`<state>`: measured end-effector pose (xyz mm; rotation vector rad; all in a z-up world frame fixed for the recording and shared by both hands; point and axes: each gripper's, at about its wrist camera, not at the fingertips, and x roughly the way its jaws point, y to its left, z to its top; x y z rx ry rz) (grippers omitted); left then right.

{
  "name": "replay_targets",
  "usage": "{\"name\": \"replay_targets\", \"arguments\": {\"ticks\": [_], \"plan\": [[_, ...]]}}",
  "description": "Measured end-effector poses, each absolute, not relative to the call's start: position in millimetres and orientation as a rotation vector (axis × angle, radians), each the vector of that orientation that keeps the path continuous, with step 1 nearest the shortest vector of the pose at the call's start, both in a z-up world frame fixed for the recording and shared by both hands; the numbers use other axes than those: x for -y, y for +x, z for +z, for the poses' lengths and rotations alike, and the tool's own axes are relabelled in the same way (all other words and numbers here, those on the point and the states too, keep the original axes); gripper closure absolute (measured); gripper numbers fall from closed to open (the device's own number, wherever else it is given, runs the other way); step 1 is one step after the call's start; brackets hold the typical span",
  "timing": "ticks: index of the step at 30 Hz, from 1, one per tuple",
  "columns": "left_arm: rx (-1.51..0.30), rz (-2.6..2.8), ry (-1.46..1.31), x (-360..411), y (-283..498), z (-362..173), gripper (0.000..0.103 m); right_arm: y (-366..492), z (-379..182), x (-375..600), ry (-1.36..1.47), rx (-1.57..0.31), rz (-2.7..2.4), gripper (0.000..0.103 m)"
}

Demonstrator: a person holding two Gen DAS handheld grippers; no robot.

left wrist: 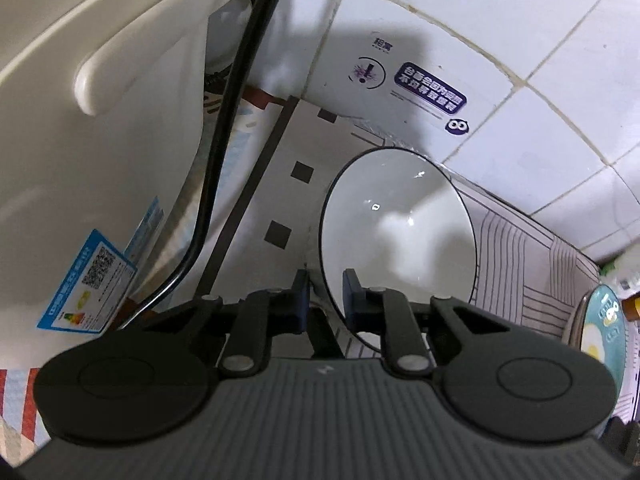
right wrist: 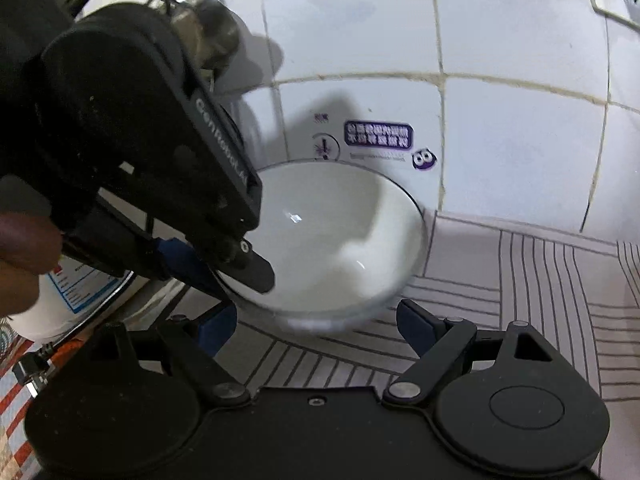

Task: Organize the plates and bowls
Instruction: 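Grasp the small white bowl's rim with both grippers and lift it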

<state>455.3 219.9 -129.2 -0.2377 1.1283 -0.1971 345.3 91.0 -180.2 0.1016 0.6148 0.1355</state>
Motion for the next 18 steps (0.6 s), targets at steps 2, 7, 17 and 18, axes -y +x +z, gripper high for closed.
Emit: {"name": "replay_targets", "arguments": {"ticks": [2, 7, 17, 18], "plan": [[-1.135, -0.200, -0.226, -220.0, 455.0, -126.5, 0.087, 344.8, -180.3, -91.2, 0.099, -0.622, 0.131, 0.012], [-1.141, -0.205, -0.177, -219.7, 448.0, -118.8, 0.088, 338.5, -180.1, -92.4, 0.095, -0.607, 0.155, 0.012], [-1.129, -0.241, -0.082, -219.4, 409.8, -89.3, 0.088, 292.2, -156.1, -99.3, 0.045, -0.521, 0.133, 0.012], [-1.122, -0.247, -0.076, -217.6, 405.5, -84.7, 0.088, 287.6, -152.3, -98.9, 0.045, -0.514, 0.133, 0.012]]}}
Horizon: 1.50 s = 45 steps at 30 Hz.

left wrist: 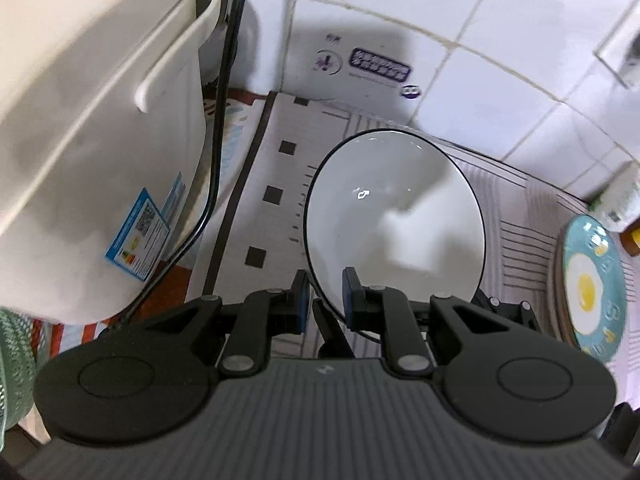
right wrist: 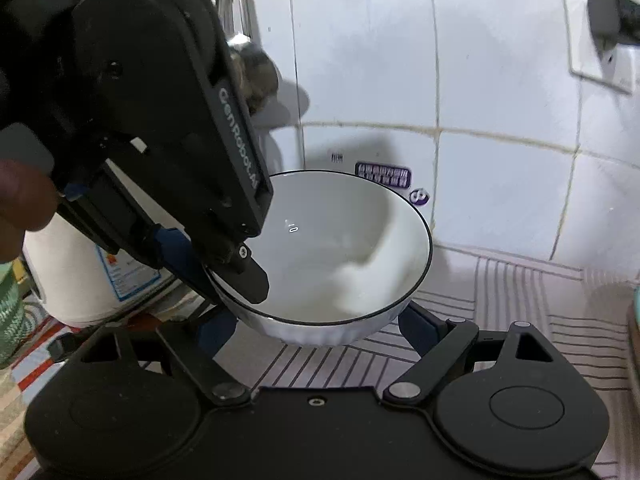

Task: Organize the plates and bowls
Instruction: 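Grasp the small white bowl's rim with both grippers and lift it, then lower the small white bowl into the nested white bowls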

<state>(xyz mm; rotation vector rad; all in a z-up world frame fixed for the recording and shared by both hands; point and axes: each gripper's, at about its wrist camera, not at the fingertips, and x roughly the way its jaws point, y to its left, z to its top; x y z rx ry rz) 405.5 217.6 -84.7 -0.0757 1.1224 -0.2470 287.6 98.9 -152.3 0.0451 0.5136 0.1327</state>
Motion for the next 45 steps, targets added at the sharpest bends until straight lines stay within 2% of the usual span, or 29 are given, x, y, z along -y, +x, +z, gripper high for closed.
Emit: {"name": "replay_targets", "arguments": {"ticks": [18, 45], "plan": [[-1.068, -0.319, 0.027, -182.8, 305.2, -16.5, 0.087, 195.0, -78.8, -80.3, -0.027, -0.448, 0.128, 0.012], [-1.176, -0.485, 0.097, -77.2, 202.0, -18.5, 0.086, 78.5, -55.3, 16.2, -0.054, -0.527, 0.066, 0.012]]}}
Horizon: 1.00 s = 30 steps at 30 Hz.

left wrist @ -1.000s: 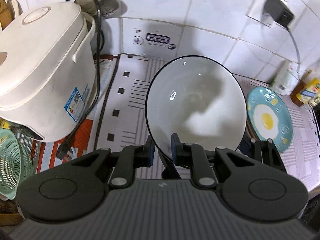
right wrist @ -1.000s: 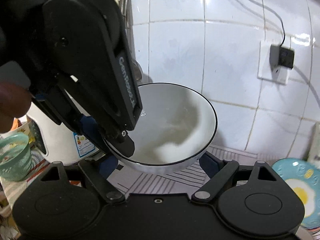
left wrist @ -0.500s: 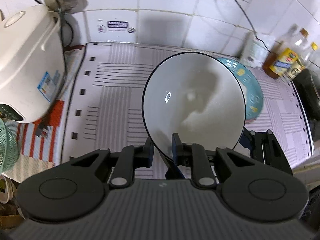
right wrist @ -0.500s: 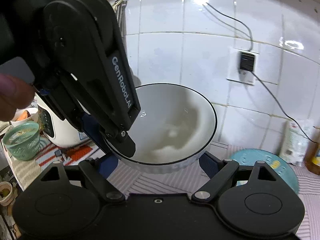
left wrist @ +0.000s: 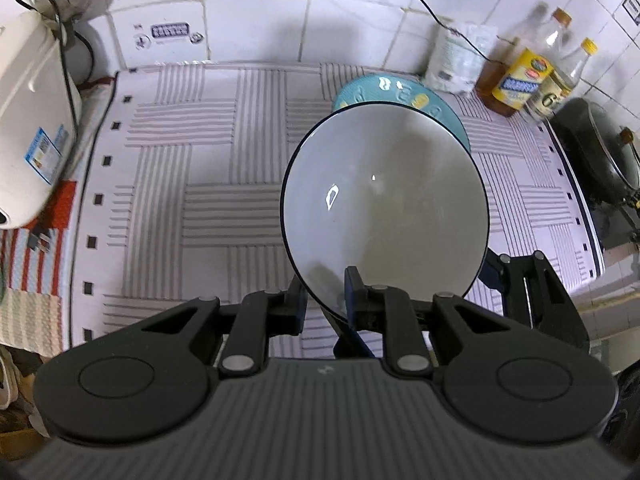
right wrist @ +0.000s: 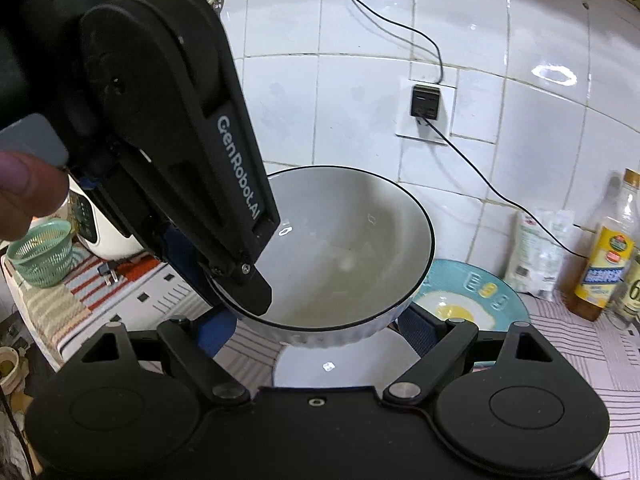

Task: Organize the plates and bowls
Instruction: 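Lower the small white bowl into the nested white bowls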

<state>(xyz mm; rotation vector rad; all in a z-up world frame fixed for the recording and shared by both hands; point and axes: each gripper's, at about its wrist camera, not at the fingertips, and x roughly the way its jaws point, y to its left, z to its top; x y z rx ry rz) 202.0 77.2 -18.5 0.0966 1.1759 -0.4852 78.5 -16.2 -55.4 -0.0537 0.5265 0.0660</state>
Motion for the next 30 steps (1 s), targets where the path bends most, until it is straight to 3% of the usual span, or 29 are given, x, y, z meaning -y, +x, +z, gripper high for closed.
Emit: {"name": "replay_targets", "arguments": {"ticks": [30], "plan": [[-1.444, -0.409, 0.071, -38.2, 229.3, -89.9, 0.081, 91.0, -100.5, 61.1, 0.018, -0.749, 0.147, 0.012]]}}
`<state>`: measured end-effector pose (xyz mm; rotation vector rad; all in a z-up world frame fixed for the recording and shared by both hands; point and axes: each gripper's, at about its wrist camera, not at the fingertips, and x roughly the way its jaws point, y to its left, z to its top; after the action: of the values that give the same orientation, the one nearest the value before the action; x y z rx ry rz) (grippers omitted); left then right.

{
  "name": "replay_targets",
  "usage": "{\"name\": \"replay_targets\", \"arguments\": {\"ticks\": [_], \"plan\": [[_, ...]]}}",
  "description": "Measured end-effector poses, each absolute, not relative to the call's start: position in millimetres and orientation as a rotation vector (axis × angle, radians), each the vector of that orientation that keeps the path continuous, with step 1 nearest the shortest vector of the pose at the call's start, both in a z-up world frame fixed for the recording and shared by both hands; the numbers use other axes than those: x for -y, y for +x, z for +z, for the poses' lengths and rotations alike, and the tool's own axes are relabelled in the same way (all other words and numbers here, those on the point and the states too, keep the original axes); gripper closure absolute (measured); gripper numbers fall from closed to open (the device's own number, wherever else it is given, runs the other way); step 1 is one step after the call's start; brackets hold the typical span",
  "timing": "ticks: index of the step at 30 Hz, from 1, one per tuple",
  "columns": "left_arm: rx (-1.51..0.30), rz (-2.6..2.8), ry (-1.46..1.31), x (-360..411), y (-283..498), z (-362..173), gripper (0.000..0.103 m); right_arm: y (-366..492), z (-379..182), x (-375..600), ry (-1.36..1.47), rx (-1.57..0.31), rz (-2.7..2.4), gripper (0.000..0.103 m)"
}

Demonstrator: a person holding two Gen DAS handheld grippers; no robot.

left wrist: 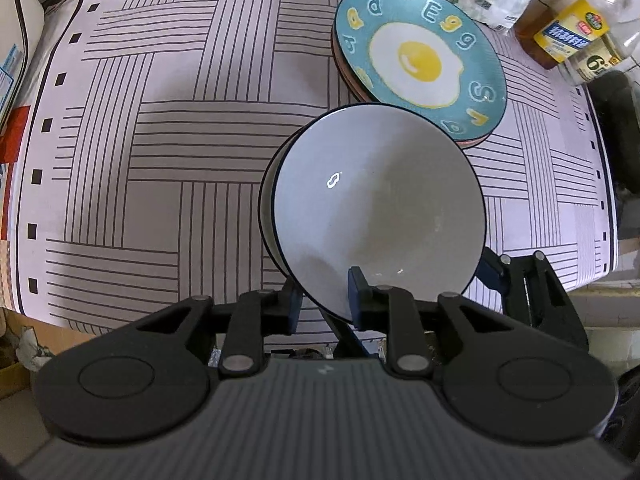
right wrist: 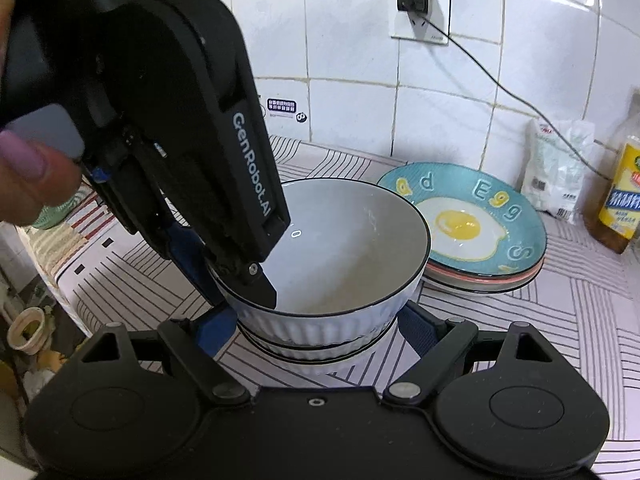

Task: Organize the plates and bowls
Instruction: 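Lower the small white bowl into the nested white bowls, then grasp the nested white bowl stack rim with both grippers and lift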

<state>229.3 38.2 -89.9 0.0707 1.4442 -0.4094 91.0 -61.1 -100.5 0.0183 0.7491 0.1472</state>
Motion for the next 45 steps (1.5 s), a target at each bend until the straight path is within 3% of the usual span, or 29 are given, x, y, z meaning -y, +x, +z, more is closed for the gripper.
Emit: {"name": "replay_targets", "arguments": {"ticks": [14, 41, 45], "plan": [[-1.444, -0.376, 0.065, -40.3, 234.8, -90.2, 0.079, 102.8, -95.1, 73.1, 0.000, -0.783, 0.261, 0.010], [-1.231, -0.398, 0.113, -50.7, 213.4, -111.5, 0.078, 76.6, -100.6, 78.4, 0.051, -0.661, 0.239, 0.011], [-1.187, -0.402, 0.110, -54.5, 211.0, -107.2, 0.067, 71.6, -103.1, 79.4, 0.032, -0.661, 0.228, 0.011]]}}
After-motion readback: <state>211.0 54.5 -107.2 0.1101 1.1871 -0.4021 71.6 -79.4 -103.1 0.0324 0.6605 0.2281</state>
